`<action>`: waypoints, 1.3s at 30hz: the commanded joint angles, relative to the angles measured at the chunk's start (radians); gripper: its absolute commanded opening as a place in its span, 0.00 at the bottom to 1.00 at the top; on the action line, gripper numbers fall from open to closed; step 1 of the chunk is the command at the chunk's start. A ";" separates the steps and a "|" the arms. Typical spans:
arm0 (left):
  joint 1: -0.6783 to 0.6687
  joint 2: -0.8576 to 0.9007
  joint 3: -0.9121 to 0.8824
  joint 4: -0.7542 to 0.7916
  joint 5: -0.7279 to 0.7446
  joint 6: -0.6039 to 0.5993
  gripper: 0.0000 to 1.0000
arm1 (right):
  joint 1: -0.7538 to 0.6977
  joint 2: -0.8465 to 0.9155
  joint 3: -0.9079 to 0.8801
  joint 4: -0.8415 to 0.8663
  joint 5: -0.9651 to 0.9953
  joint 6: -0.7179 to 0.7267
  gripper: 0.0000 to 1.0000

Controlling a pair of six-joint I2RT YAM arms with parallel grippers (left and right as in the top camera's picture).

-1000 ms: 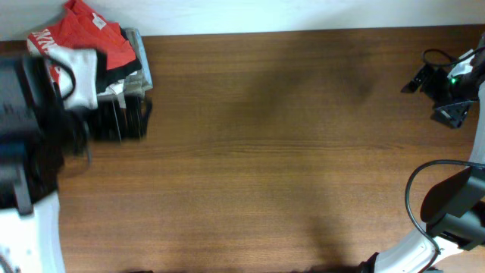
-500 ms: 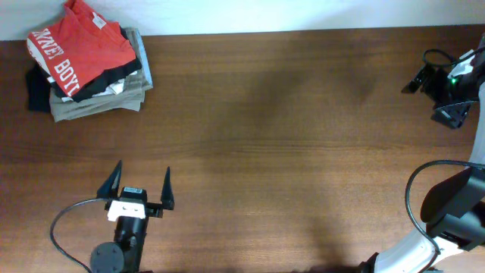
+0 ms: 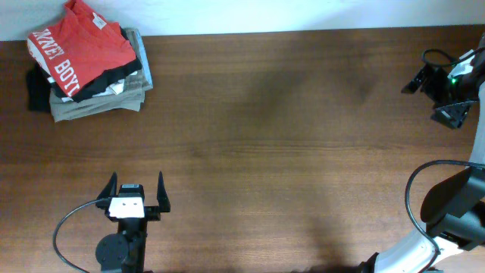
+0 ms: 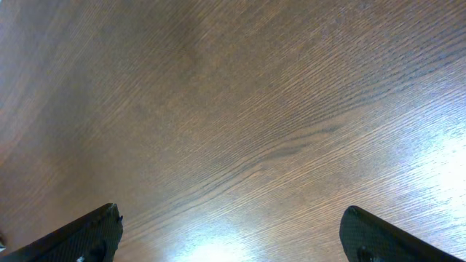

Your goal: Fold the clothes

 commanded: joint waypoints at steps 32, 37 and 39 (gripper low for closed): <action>-0.001 -0.006 -0.006 -0.003 -0.011 0.005 0.99 | 0.524 -1.892 -1.806 1.235 0.256 -0.023 0.99; -0.001 -0.007 -0.006 -0.003 -0.011 0.005 0.99 | 0.544 -1.928 -1.922 1.401 0.206 -0.167 0.99; -0.001 -0.006 -0.006 -0.003 -0.011 0.005 0.99 | 0.555 -1.928 -1.922 1.320 0.185 -0.258 0.99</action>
